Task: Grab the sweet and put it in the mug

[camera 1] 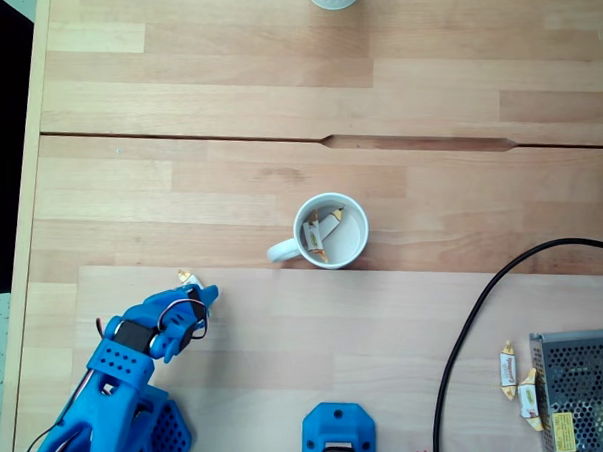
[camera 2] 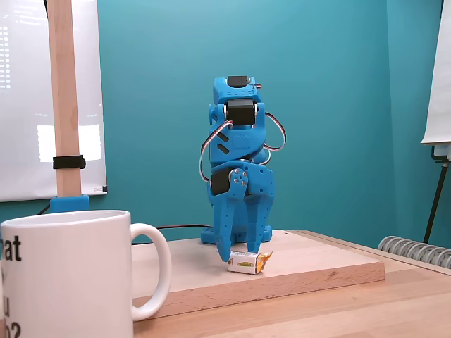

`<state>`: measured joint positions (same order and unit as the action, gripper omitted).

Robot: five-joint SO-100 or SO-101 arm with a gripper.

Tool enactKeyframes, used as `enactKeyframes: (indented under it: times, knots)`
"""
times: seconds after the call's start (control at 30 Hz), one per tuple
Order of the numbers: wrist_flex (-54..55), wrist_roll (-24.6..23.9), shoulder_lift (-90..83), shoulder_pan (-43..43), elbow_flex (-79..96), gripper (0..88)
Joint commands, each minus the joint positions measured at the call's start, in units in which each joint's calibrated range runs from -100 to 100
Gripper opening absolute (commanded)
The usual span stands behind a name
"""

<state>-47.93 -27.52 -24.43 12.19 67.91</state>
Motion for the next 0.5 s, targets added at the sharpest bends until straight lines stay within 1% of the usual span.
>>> enactKeyframes:
  times: [0.0, 0.17, 0.23, 0.37, 0.4, 0.47]
  knots:
    - [0.67, 0.05, -0.09, -0.78, -0.73, 16.8]
    - [0.67, 0.29, -0.09, -0.78, -0.73, 15.8]
    - [0.67, 0.24, -0.09, -0.78, -0.73, 12.8]
    - [0.67, -0.15, -0.18, -0.42, -0.65, 3.2]
    - [0.67, -0.15, -0.18, -0.35, -0.56, 1.8]
    - [0.67, 0.15, -0.18, -0.13, -0.56, 2.8]
